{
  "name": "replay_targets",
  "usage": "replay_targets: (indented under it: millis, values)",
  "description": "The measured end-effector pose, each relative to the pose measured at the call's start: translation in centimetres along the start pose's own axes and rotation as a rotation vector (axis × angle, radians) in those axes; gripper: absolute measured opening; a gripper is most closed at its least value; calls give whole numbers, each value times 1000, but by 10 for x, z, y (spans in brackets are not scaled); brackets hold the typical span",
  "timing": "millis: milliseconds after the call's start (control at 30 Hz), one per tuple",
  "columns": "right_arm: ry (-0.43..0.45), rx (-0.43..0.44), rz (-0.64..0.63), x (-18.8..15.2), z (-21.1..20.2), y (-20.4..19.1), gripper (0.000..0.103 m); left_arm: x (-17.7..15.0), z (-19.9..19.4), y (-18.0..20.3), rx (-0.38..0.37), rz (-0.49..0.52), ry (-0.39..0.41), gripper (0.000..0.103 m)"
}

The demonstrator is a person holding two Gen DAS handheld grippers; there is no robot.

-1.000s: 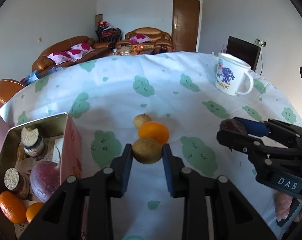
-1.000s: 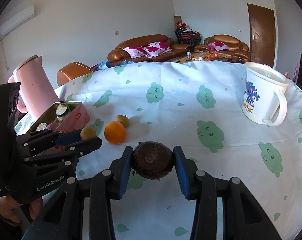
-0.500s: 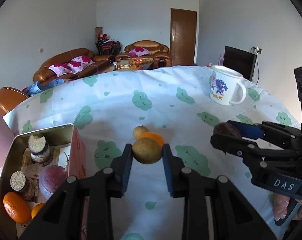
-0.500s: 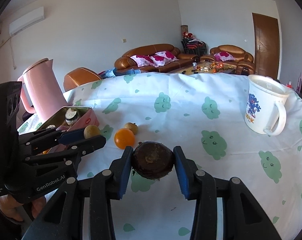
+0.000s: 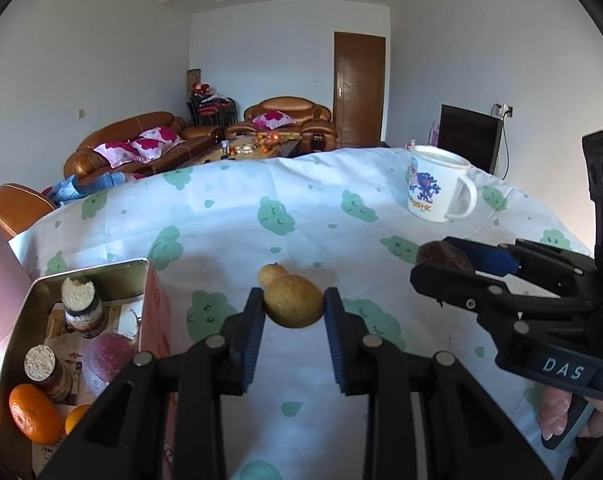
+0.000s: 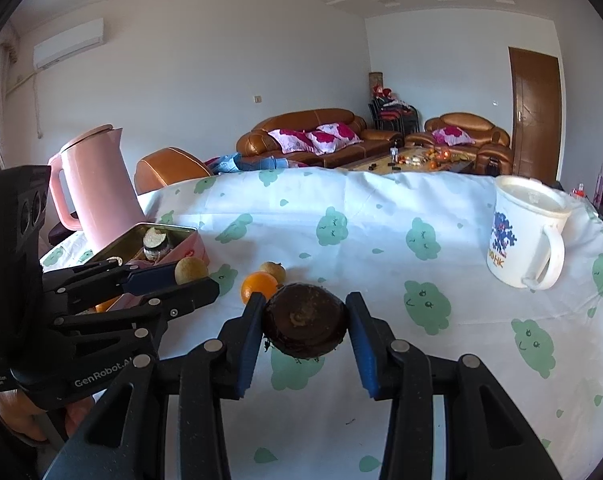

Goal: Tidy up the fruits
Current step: 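Lift the potato and brown ball and carry both toward the tin box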

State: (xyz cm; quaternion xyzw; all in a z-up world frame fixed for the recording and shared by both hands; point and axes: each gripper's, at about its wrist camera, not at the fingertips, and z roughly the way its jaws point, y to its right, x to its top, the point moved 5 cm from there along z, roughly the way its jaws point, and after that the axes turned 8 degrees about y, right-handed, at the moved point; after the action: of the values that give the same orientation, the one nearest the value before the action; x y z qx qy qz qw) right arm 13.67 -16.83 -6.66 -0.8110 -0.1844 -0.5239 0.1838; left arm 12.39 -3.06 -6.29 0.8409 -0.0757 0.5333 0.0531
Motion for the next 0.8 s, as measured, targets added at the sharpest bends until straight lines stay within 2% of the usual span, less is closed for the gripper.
replay_targets:
  millis: [800]
  values:
    - [92,5,-44,4,-18,-8,43,3,-17,1,10,9,79,31]
